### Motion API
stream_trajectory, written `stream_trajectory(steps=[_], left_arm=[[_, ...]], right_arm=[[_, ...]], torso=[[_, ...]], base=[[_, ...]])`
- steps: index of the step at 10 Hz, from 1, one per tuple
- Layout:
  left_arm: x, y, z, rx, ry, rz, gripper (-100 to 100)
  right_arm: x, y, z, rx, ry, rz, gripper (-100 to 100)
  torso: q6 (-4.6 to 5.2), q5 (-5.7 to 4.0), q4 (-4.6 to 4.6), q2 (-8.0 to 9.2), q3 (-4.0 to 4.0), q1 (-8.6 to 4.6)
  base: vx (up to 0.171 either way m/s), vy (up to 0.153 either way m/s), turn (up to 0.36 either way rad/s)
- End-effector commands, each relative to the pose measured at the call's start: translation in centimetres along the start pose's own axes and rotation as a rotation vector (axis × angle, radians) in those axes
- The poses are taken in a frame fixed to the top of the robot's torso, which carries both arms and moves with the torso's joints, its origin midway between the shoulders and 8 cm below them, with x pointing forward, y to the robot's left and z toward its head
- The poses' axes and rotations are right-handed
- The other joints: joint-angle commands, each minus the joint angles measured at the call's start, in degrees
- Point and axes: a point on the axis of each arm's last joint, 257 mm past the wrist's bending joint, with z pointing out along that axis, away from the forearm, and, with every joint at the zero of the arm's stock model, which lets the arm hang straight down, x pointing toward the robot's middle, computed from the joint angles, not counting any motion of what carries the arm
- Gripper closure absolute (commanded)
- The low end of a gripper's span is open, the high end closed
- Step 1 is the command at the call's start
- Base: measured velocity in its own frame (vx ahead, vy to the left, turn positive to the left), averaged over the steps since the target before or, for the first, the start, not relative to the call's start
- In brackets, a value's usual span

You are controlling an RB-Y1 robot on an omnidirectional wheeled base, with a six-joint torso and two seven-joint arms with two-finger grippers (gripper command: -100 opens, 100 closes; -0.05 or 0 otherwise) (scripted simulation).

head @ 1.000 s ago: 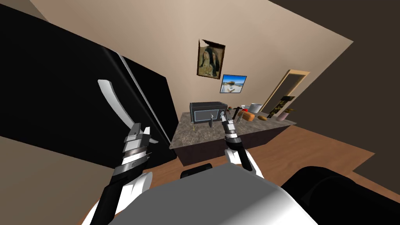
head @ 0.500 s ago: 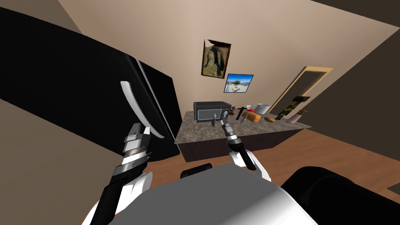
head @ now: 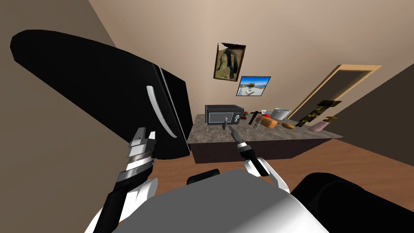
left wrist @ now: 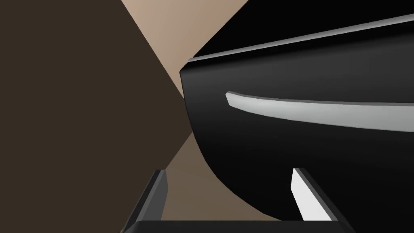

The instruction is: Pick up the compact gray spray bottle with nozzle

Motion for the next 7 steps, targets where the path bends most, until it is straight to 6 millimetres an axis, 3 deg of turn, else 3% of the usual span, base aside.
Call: stream_trajectory(steps=[1,5,6,7], left_arm=[[0.0,0.0,0.0,0.0,0.0,0.0,0],[0.0,0.0,0.0,0.0,0.0,0.0,0],[0.0,0.0,0.0,0.0,0.0,0.0,0],[0.0,0.0,0.0,0.0,0.0,0.0,0]], right_arm=[[0.0,-2.3,-0.6,0.066,0.026,-0.033,-100],[-0.9,-10.4,-4.0,0.289,0.103,-0.148,-100],[-0.9,-10.4,-4.0,0.289,0.103,-0.149,-100],[-1.4,-12.3,-5.0,0.343,0.122,-0.18,-100]], torso=[[0.0,0.0,0.0,0.0,0.0,0.0],[0.0,0.0,0.01,0.08,0.04,0.02],[-0.01,0.01,0.01,0.06,0.04,0.03],[0.0,-0.01,0.0,-0.04,-0.02,-0.06]], base=[[-0.064,0.034,0.111],[-0.081,0.059,0.203],[-0.05,0.042,0.063],[-0.035,0.036,0.126]])
